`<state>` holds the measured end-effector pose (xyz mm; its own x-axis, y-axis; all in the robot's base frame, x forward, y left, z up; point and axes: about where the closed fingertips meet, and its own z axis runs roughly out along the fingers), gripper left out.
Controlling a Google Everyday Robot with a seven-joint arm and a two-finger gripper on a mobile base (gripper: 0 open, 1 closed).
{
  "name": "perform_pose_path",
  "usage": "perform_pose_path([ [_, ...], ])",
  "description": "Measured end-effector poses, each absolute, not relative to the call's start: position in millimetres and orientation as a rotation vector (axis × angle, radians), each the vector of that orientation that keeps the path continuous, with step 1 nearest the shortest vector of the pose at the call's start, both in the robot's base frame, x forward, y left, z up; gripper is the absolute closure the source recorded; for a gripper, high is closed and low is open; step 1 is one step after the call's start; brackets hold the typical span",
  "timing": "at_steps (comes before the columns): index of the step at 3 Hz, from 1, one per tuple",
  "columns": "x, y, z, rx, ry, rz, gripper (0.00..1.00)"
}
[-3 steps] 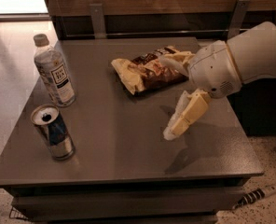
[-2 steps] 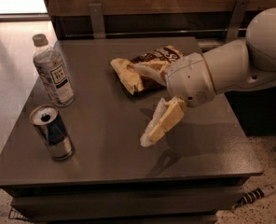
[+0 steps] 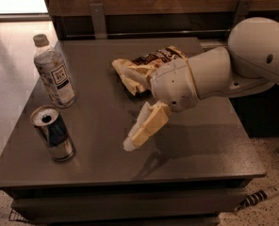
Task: Pick redbull can
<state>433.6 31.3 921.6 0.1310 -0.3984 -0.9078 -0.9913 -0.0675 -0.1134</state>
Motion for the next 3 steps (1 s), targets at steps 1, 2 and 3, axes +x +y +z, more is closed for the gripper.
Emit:
perform_pose_path([
  [1,438.0,58.3,907.3,-1.567,1.348,0.972,0.0],
  [2,436.8,81.4,897.1,-1.534,1.307,1.041,0.0],
  [3,423.1,109.4,881.9,-1.469,1.24,1.122,0.0],
])
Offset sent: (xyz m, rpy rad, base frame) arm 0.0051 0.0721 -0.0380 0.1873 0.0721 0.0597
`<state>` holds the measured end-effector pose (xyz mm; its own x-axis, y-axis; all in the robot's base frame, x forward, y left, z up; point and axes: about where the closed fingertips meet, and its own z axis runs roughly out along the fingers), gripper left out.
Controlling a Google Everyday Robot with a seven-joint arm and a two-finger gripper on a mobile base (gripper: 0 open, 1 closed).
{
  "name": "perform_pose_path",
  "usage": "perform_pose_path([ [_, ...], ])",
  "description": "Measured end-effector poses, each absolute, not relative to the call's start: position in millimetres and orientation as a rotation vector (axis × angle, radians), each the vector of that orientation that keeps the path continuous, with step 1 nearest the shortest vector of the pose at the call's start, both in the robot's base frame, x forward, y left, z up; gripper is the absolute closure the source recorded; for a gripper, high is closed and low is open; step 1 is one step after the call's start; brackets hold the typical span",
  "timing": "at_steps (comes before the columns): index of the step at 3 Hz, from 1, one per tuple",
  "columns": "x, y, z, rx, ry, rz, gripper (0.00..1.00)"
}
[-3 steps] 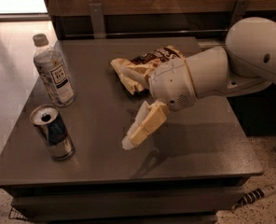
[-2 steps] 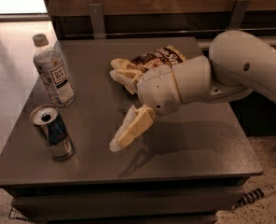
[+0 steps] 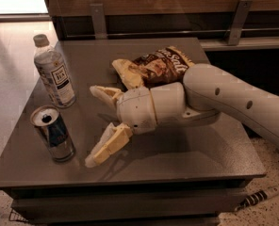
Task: Pick redbull can
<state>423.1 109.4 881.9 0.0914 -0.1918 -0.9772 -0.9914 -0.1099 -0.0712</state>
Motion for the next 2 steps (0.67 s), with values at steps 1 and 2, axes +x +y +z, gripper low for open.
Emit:
perform_pose_path([
  [1,411.0,125.6,876.8,-1.43,1.174,1.165,0.0],
  [2,399.9,147.0,876.9,-1.4,1.09,1.217,0.0],
])
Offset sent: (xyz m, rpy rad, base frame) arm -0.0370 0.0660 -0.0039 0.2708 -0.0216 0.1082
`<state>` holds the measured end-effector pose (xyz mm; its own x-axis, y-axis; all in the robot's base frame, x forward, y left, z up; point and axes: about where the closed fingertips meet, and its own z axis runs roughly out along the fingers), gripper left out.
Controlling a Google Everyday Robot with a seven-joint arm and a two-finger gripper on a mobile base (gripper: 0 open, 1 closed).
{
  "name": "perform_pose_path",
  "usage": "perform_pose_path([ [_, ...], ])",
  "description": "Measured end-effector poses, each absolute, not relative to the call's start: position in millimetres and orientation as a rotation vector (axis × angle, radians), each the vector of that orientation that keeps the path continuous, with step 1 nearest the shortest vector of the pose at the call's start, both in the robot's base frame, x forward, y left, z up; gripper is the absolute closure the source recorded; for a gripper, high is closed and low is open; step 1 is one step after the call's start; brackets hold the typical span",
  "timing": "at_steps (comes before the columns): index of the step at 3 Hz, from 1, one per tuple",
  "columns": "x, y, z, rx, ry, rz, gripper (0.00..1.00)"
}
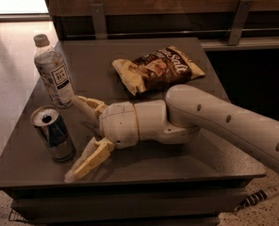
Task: Pick redbull can
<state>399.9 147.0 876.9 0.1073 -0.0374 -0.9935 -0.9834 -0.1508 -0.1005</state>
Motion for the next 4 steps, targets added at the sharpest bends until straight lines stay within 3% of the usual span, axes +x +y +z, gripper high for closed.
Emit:
perform_pose_path([
  [1,389.5,167.0,881.0,-1.397,1.01,1.257,0.1],
  [3,385.4,172.3,882.9,-1.405,0.993,1.264,0.57],
  [4,383.6,174.3,883.8,-1.409,0.989,1.266,0.87],
])
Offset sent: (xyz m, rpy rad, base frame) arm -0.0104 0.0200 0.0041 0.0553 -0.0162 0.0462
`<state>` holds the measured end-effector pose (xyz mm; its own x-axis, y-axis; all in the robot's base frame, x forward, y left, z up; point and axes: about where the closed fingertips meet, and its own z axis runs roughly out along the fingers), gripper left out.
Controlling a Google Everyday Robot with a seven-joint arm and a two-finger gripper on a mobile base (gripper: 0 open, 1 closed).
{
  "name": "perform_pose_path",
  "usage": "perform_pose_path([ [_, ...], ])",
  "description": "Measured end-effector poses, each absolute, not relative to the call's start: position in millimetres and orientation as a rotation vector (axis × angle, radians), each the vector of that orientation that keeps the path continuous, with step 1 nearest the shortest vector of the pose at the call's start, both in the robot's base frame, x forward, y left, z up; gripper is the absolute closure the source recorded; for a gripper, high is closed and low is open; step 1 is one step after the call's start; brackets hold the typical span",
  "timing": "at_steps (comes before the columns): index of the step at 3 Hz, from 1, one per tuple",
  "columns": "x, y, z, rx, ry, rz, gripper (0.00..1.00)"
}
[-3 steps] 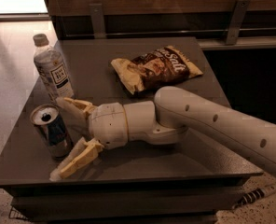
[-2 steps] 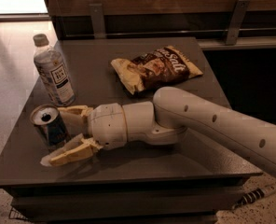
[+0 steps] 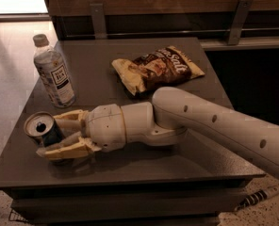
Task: Pick redbull can
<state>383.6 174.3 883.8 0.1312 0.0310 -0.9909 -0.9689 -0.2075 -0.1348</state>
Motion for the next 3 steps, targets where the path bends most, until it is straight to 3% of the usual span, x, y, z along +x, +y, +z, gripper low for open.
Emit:
perform_pose_path([
  [1,382.5,175.5,884.3,-1.412,0.987,1.268,1.0],
  [3,394.3,168.8,896.2,-1.401,0.953,1.277,1.0],
])
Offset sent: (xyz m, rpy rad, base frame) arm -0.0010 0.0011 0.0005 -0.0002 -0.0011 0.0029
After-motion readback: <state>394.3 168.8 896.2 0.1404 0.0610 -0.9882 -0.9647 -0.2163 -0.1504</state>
